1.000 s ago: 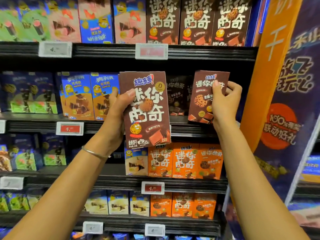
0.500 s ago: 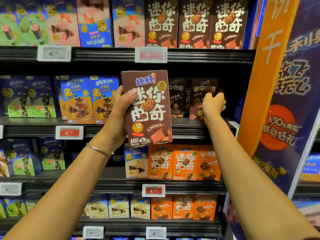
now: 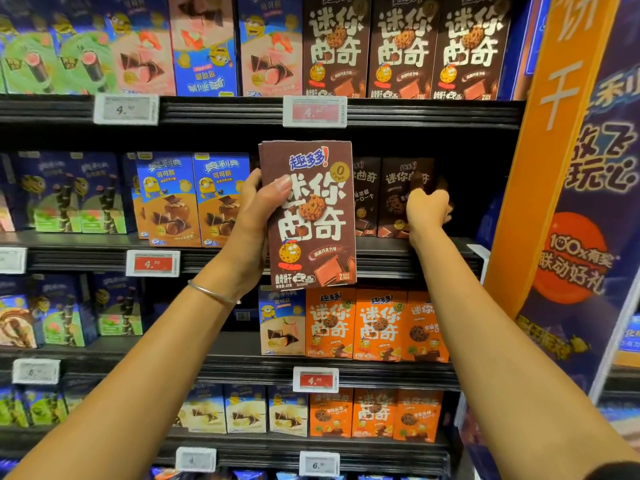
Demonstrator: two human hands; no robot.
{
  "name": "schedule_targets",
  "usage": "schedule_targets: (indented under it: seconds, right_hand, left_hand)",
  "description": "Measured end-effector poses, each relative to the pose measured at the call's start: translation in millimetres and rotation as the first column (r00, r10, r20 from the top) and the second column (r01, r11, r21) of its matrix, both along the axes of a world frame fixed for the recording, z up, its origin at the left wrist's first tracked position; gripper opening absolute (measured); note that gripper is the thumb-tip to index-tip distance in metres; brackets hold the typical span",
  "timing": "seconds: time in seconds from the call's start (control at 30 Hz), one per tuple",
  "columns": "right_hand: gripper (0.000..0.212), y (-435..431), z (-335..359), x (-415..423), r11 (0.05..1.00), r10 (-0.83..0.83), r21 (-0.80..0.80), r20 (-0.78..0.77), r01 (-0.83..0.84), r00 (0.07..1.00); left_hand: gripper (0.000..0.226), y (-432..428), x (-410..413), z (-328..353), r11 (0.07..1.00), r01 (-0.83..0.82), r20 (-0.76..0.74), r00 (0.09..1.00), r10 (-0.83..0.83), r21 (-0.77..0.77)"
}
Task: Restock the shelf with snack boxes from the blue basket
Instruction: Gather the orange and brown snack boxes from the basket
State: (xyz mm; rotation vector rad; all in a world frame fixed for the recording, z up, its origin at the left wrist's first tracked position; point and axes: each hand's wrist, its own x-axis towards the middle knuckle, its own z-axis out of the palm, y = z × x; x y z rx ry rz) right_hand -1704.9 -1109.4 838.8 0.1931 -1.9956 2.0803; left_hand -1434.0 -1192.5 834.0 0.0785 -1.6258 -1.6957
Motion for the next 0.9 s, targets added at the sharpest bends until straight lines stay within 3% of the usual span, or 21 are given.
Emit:
schedule_targets:
  seconds: [0.07,0.13,0.23,0.33,0.4,0.6,0.73,0.8,0.9]
  right_hand:
    - [0.054,9,4,17,0.999,-0.046,0.01,-0.045,0.046,0.998]
    - [0.052,20,4,46,0.998,-0.022,-0.065,-0.193,0.009,0.981]
    - [0.039,39,1,97,0.948,0.267,-0.05,-0.406,-0.313,0.874]
    - [0.051,49,-2,141,0.749,0.647,0.144,-0.374,-0.647,0.665]
    - [0.058,48,-8,157,0.662,0.736,0.184,-0.338,-0.726,0.586]
    - [0.055,39,-21,171,0.669,0.72,0.174,-0.393,-0.723,0.572]
    - [0.05,37,-20,171,0.68,0.693,0.12,-0.428,-0.724,0.58]
    - [0.049,37,-21,170,0.662,0.705,0.102,-0.421,-0.743,0.571]
    - [0.05,38,-21,163,0.601,0.747,0.044,-0.384,-0.798,0.542]
  left_hand:
    - [0.114,-1,0,-2,1.0,0.005,-0.003,1.0,-0.005,0.017]
    - [0.112,-4,0,-5,1.0,0.004,-0.008,1.0,-0.004,0.016]
    - [0.108,-5,0,-5,1.0,0.009,-0.014,1.0,-0.009,-0.005]
    - [0.092,-5,-1,-3,1.0,-0.005,-0.021,1.0,0.004,-0.004]
    - [0.085,-5,-2,-1,1.0,-0.025,-0.031,0.999,0.025,-0.004]
    - [0.086,-8,-2,-1,0.99,-0.117,-0.049,0.992,0.114,-0.077]
    - [0.123,-7,4,1,0.964,-0.201,-0.017,0.979,0.201,-0.172]
    - [0.106,-9,4,-1,0.957,-0.239,-0.039,0.971,0.236,-0.163]
    - [0.06,-19,2,-6,0.949,-0.309,-0.06,0.95,0.306,-0.056]
